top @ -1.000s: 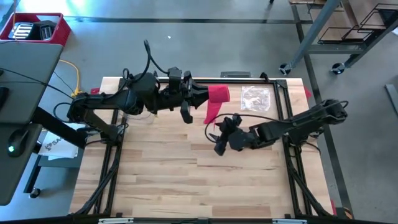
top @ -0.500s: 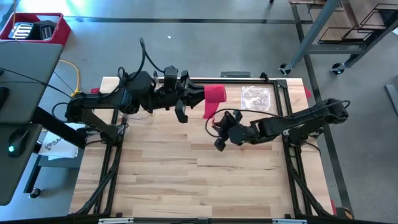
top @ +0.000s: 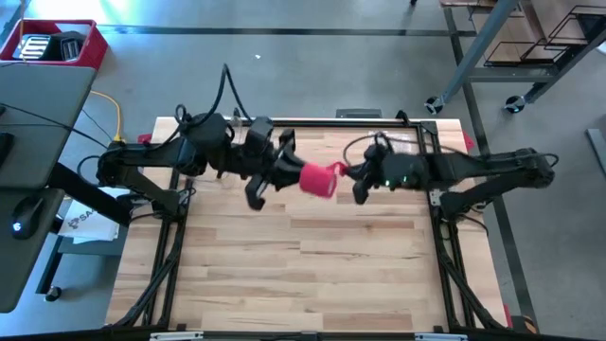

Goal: Roll bandage
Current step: Roll the red bandage

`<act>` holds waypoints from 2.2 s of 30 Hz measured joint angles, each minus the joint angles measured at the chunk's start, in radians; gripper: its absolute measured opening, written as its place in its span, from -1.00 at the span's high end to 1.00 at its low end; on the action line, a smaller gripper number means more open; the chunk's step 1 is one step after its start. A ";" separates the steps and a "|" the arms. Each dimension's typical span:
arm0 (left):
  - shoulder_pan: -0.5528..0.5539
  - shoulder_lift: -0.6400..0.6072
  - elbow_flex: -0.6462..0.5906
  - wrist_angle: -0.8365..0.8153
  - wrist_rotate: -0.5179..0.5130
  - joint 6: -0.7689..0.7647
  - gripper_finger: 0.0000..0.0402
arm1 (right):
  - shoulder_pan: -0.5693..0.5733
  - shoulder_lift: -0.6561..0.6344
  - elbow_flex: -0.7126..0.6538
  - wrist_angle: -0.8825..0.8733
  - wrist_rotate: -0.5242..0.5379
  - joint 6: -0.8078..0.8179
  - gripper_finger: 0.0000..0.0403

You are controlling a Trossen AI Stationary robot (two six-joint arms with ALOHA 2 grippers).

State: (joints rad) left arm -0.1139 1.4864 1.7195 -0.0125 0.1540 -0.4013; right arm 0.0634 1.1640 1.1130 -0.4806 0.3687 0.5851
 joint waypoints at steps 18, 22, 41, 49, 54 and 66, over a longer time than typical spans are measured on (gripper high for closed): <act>-0.038 0.000 0.000 0.061 0.069 0.004 0.93 | -0.159 0.169 -0.326 0.250 -0.594 0.222 1.00; -0.039 0.000 0.000 0.059 0.070 0.011 0.93 | -0.114 0.170 -0.410 0.411 -0.604 0.272 1.00; -0.051 0.000 0.000 -0.111 0.017 0.040 0.93 | -0.157 0.106 -0.348 0.425 -0.814 0.132 0.30; -0.077 0.000 0.000 -0.148 -0.075 0.039 0.93 | -0.130 0.023 -0.202 0.407 -0.661 0.049 0.30; -0.084 -0.001 0.000 -0.117 -0.114 0.019 0.93 | -0.022 0.000 -0.027 0.400 -0.441 -0.073 0.30; -0.035 -0.048 0.000 -0.046 -0.114 -0.122 0.93 | 0.272 0.215 0.521 0.402 -0.040 -0.596 0.30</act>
State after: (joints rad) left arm -0.1488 1.4388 1.7191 -0.0588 0.0401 -0.5229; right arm 0.3358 1.3789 1.6341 -0.0784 0.3283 -0.0109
